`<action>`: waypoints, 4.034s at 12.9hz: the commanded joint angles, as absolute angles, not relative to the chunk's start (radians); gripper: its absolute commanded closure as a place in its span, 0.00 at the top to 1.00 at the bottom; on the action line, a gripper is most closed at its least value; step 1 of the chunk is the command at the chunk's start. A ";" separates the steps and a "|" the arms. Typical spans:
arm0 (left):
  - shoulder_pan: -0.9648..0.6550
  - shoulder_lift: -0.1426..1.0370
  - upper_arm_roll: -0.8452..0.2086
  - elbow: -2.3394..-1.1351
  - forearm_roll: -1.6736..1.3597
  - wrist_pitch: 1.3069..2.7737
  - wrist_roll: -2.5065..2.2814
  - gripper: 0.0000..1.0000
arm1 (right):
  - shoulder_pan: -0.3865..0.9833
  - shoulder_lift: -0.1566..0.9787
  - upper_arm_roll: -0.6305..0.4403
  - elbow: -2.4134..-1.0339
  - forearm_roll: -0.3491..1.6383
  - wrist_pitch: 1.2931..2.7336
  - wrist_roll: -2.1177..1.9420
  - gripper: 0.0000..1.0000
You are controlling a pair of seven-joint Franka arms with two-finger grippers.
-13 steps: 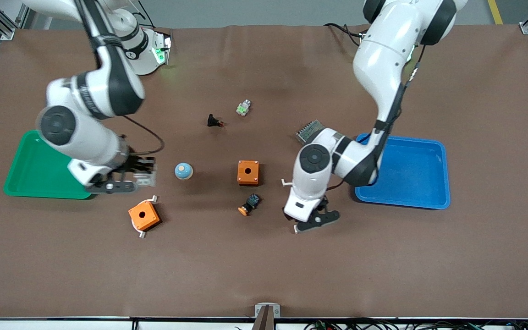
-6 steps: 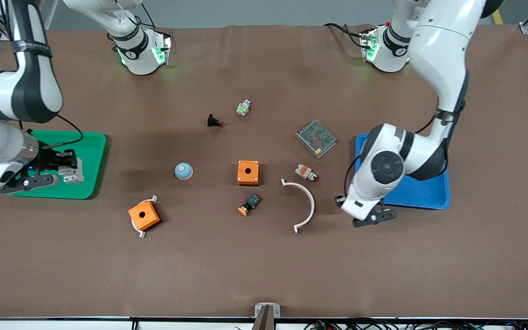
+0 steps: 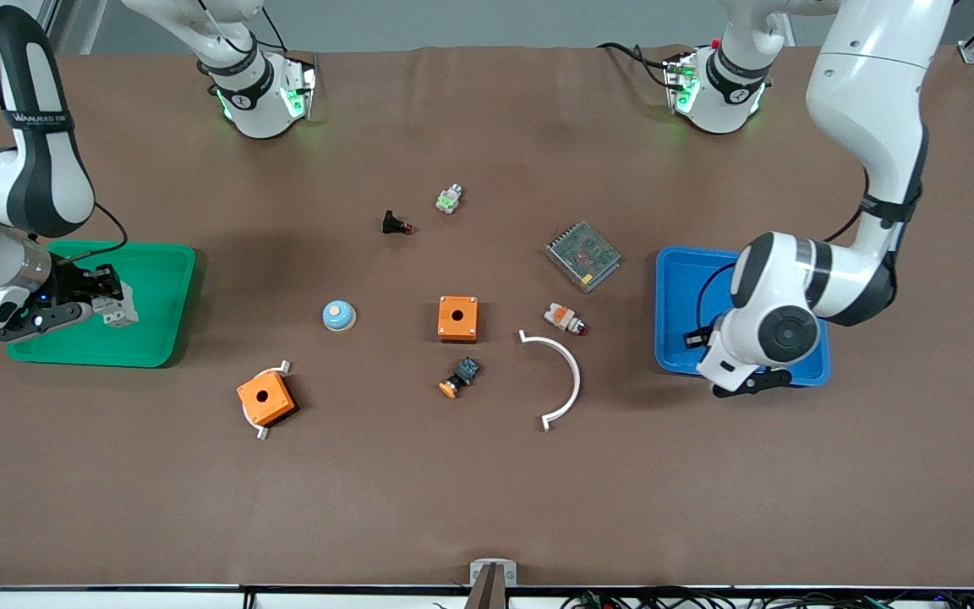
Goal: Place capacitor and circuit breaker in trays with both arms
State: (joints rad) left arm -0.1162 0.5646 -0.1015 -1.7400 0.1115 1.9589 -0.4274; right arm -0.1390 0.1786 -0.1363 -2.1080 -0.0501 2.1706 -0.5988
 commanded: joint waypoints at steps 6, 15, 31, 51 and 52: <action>-0.069 0.626 -0.114 -1.760 0.117 1.917 -0.325 0.38 | -0.250 0.222 -0.115 -2.210 -0.058 2.318 -0.684 0.01; -0.071 0.528 -0.124 -1.642 0.120 1.898 -0.267 1.00 | -0.258 0.316 -0.110 -2.201 -0.052 2.373 -0.687 0.34; 0.069 0.155 -0.133 -1.537 0.066 1.799 -0.104 1.00 | -0.147 0.243 -0.089 -1.704 0.206 1.591 -0.501 1.00; 0.054 0.144 -0.129 -1.436 0.011 1.704 0.059 1.00 | 0.103 -0.146 -0.091 -1.776 -0.041 1.667 -0.020 1.00; 0.052 0.144 -0.133 -1.433 0.012 1.704 -0.016 1.00 | 0.101 -0.147 -0.092 -1.773 -0.041 1.666 -0.020 1.00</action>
